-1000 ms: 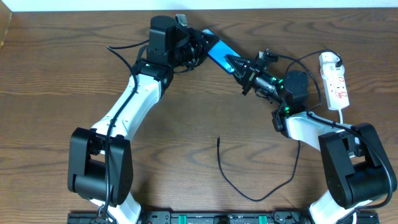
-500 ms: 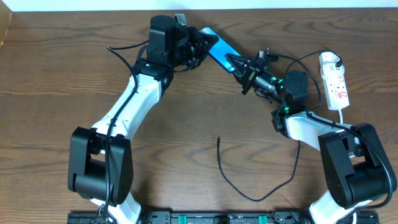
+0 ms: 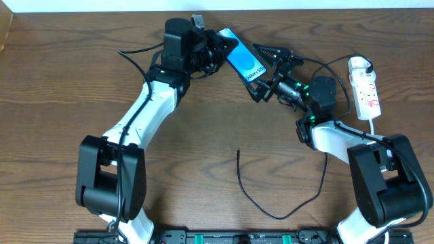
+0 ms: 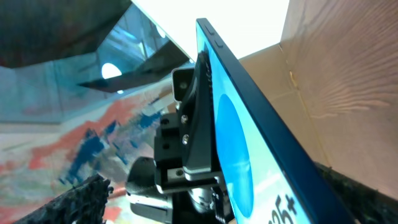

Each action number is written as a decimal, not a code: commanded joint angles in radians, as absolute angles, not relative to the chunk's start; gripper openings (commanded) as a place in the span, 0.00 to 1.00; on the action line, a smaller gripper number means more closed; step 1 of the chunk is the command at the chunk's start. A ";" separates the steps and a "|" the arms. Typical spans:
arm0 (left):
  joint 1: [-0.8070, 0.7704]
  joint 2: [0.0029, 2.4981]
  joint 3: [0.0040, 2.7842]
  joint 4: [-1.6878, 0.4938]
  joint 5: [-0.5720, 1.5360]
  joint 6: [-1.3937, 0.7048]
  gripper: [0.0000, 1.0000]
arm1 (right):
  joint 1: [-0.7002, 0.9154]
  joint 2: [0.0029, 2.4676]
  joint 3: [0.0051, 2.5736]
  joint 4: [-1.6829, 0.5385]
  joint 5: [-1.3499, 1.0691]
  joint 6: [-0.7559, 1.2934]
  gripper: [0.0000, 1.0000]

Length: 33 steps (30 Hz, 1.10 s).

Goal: Plug charger to phone and switch on socket

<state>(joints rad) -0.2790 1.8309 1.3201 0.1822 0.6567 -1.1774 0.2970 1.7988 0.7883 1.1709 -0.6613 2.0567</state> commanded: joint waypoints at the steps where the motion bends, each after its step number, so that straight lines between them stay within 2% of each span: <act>1: -0.246 1.830 1.326 0.197 0.696 -1.167 0.07 | 0.286 1.784 0.805 1.171 -0.700 2.051 0.99; 8: -0.125 1.830 1.326 0.218 0.832 -1.148 0.07 | 0.257 1.784 0.805 1.171 -0.795 2.026 0.99; 17: 0.082 1.830 1.326 0.283 1.369 -0.897 0.08 | 0.228 1.784 0.805 1.170 -1.048 1.600 0.99; 18: 0.097 1.830 1.326 0.283 1.433 -0.856 0.07 | 0.230 1.784 0.805 1.169 -1.080 1.542 0.95; 20: 0.126 1.830 1.326 0.284 1.552 -0.786 0.08 | 0.231 1.784 0.805 1.127 -1.143 1.477 0.95; 24: 0.171 1.830 1.325 0.273 1.573 -0.758 0.07 | 0.241 1.784 0.805 1.058 -1.158 1.414 0.93; 28: 0.211 1.830 1.325 0.280 1.573 -0.759 0.07 | 0.257 1.784 0.825 0.997 -1.147 1.386 0.99; 33: 0.249 1.830 1.325 0.279 1.570 -0.759 0.07 | 0.311 1.784 0.946 0.626 -1.124 1.218 0.99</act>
<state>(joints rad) 0.2276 1.8313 1.3186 0.2718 1.5219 -0.7834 0.2714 1.7981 0.8646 0.7441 -1.1286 1.3720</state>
